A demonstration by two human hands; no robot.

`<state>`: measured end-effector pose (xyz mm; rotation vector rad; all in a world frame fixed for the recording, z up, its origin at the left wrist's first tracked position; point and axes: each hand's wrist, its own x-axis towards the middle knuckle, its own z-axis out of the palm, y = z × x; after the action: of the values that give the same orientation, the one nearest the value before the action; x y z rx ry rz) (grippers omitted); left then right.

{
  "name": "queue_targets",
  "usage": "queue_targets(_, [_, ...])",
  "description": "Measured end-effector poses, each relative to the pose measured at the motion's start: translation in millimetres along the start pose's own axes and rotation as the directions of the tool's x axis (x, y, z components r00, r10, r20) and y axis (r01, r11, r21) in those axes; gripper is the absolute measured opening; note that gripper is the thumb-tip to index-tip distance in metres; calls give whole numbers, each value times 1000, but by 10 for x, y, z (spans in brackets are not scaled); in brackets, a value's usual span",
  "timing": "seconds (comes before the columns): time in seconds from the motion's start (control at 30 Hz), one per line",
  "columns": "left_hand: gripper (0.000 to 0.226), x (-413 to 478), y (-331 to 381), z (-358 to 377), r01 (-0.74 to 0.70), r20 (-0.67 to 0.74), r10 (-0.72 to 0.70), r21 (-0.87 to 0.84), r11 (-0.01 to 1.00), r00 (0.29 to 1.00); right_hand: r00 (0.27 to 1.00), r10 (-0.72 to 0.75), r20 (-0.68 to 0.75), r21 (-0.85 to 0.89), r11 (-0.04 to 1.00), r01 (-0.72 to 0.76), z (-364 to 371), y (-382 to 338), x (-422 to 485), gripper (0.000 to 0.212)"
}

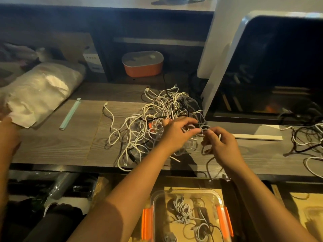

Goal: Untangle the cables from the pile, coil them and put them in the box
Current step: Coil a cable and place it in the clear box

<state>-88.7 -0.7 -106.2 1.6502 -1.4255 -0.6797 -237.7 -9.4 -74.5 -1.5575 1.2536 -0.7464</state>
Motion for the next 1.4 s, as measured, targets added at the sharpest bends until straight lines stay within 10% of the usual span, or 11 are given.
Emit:
queue_targets(0.57, [11, 167, -98, 136, 148, -56, -146, 632, 761, 988, 939, 330, -96, 648, 736, -193, 207, -93, 43, 29])
queue_targets(0.77, [17, 175, -78, 166, 65, 40, -135, 718, 693, 990, 977, 205, -52, -23, 978, -207, 194, -18, 129, 25])
queue_targets(0.93, [25, 111, -137, 158, -23, 79, -39, 657, 753, 996, 926, 310, 218, -637, 763, -105, 169, 42, 266, 8])
queue_targets(1.1, [23, 3, -326, 66, -239, 91, 224, 477, 846, 970, 933, 357, 38, -89, 931, -353, 27, -24, 331, 12])
queue_targets(1.4, [19, -39, -413, 103, -445, -77, 542, 482, 755, 837, 905, 361, -226, 105, 932, -346, 153, 216, 396, 14])
